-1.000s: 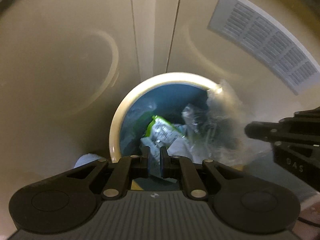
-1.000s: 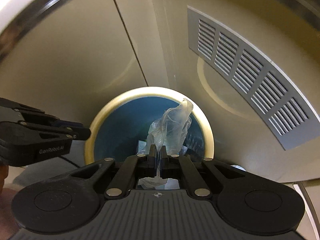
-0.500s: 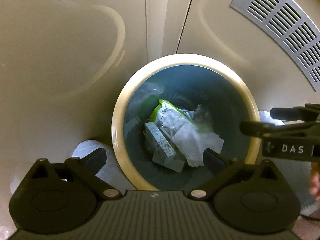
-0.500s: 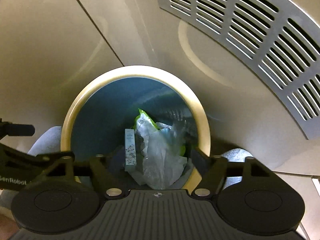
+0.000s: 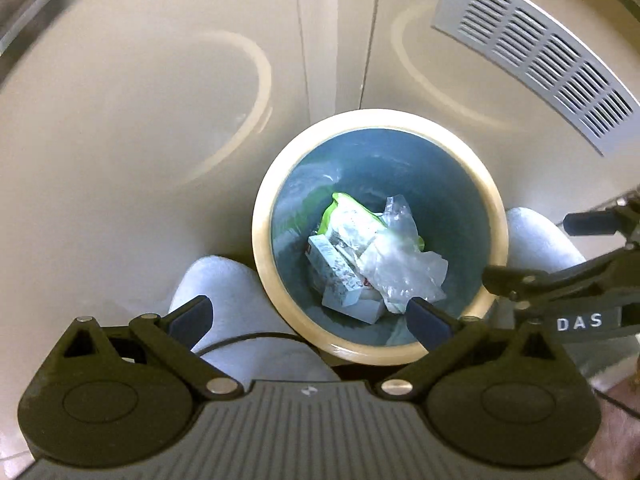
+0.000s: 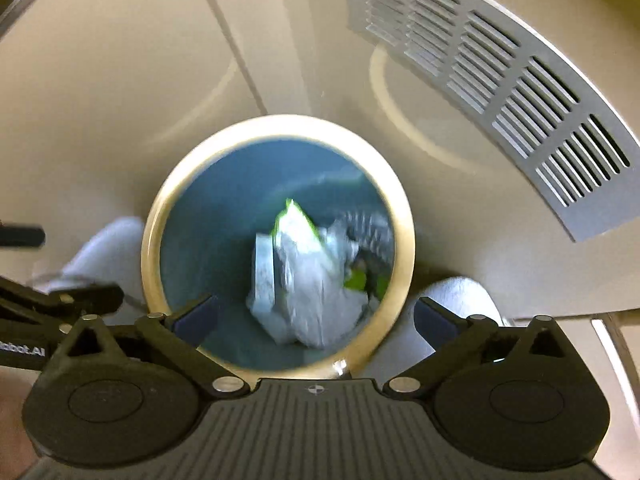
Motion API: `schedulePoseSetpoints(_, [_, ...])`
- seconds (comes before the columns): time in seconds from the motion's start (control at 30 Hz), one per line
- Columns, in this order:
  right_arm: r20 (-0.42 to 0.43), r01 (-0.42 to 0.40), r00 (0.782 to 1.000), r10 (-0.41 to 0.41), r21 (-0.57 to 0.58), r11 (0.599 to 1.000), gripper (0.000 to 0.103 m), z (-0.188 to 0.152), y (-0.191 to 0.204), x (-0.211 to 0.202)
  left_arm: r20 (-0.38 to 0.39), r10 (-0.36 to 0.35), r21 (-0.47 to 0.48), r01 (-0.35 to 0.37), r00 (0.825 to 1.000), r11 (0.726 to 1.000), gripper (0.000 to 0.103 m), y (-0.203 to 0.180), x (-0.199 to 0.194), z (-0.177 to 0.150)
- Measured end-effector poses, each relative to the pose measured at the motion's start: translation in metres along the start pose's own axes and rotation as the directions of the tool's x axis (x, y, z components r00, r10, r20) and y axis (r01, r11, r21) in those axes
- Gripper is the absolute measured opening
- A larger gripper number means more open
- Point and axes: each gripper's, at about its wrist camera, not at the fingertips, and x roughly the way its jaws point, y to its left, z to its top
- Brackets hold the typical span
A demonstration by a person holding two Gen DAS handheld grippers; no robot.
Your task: Collect trash
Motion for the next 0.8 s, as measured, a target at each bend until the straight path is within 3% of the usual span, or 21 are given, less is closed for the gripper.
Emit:
schedulePoseSetpoints(0.1, [0.018, 0.031, 0.999, -0.031, 0.008, 0.999, 0.103, -0.002, 0.001, -0.013, 0.06, 0.048, 0.024, -0.05, 0.997, 0.998, 0.103, -0.006, -0.019, -0.004])
schedulePoseSetpoints(0.23, [0.054, 0.066, 0.996, -0.069, 0.044, 0.997, 0.103, -0.007, -0.001, -0.026, 0.114, 0.043, -0.015, -0.042, 0.993, 0.999, 0.103, -0.003, -0.041, -0.008])
schedulePoseSetpoints(0.43, [0.074, 0.073, 0.994, -0.076, 0.043, 0.996, 0.103, -0.023, 0.004, -0.033, 0.063, -0.035, -0.047, 0.038, 0.997, 0.998, 0.103, 0.008, -0.043, -0.005])
schedulePoseSetpoints(0.8, [0.117, 0.082, 0.99, -0.074, -0.059, 0.995, 0.103, -0.023, 0.022, -0.04, 0.04, -0.011, -0.129, 0.016, 0.999, 0.992, 0.103, 0.017, -0.029, -0.009])
